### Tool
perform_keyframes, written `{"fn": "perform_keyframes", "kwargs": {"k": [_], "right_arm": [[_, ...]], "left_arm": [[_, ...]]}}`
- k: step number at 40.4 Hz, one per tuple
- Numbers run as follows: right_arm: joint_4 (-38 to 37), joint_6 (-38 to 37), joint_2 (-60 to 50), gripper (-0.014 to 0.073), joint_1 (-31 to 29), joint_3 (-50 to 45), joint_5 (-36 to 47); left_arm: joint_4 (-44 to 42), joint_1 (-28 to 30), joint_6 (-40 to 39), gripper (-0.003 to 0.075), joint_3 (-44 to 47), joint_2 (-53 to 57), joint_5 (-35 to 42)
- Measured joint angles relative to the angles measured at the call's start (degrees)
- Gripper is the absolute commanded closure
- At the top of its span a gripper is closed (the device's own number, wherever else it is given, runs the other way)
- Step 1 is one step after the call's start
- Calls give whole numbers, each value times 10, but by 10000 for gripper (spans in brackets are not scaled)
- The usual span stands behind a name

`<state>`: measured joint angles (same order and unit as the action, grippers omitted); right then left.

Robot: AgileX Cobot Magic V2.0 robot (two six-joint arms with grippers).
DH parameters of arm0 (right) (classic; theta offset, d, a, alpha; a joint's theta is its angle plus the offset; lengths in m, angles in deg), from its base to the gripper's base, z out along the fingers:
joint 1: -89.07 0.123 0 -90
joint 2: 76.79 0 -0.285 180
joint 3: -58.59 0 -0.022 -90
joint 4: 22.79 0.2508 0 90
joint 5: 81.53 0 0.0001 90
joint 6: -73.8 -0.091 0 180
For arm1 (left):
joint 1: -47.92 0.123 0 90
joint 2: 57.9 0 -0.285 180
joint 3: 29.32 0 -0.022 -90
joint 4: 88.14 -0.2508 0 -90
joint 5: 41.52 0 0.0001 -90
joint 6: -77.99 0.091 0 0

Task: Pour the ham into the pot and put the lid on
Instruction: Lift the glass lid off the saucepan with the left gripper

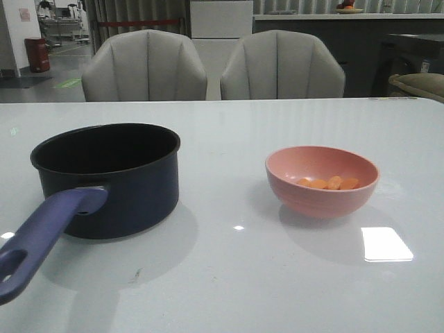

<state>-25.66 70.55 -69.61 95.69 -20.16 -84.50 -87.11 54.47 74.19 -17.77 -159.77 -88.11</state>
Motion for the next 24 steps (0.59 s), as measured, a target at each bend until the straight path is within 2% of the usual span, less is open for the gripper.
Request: {"fn": "perform_keyframes", "kwargs": {"k": [16, 20, 24], "right_arm": [[0, 0, 0, 435, 0, 0, 0], [0, 0, 0, 435, 0, 0, 0], [0, 0, 0, 435, 0, 0, 0]], "left_arm": [[23, 0, 9, 391, 6, -77, 44], [25, 0, 9, 350, 6, -77, 52], [27, 0, 9, 251, 6, -77, 54]]}}
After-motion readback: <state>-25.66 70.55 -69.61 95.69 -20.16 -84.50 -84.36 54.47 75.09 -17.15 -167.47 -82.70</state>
